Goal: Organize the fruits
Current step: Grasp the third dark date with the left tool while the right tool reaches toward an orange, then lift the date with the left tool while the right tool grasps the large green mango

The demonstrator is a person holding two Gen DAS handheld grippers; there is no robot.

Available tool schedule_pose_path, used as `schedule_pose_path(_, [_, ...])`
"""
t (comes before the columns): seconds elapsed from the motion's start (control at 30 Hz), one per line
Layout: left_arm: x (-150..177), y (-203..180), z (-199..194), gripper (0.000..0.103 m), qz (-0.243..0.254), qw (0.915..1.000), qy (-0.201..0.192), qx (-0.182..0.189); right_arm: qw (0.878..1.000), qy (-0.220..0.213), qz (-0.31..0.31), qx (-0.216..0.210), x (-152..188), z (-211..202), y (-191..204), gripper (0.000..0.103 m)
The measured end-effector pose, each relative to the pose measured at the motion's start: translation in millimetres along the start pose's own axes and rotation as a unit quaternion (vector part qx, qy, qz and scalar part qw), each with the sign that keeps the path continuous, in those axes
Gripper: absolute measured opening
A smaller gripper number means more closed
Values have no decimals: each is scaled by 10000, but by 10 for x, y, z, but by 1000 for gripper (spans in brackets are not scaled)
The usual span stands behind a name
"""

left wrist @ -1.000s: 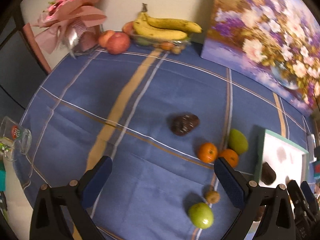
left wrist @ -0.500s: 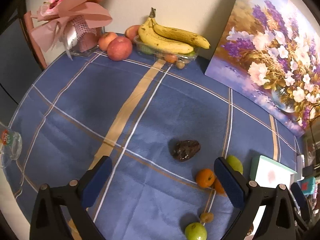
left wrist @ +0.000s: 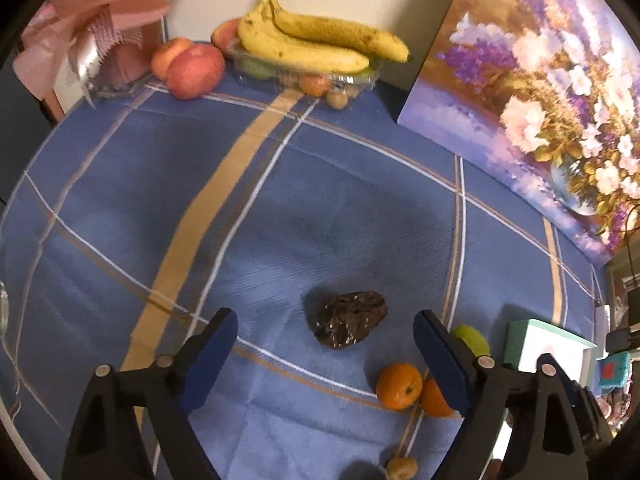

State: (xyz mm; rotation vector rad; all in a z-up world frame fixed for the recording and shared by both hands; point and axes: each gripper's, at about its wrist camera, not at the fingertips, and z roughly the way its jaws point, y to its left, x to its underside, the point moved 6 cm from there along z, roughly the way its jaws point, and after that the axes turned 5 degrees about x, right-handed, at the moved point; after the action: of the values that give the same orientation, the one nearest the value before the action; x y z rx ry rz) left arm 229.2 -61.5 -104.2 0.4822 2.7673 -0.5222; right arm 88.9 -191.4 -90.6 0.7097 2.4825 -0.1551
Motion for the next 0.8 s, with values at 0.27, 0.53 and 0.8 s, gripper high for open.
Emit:
schedule_pose_path(0.27, [66,7,421,80,-298,9982,402,330,9990,434,-11,-93,98,438,18,66])
schedule_pose_path(0.53, [80,22,492,52,-424,9971,432,462,9984,545,-45,-122,118,591,56,60])
schedule_pose_path(0.8, [38,5,343,45,-362,9974,221,577,9986,454,-43,-255,104,532,97,42])
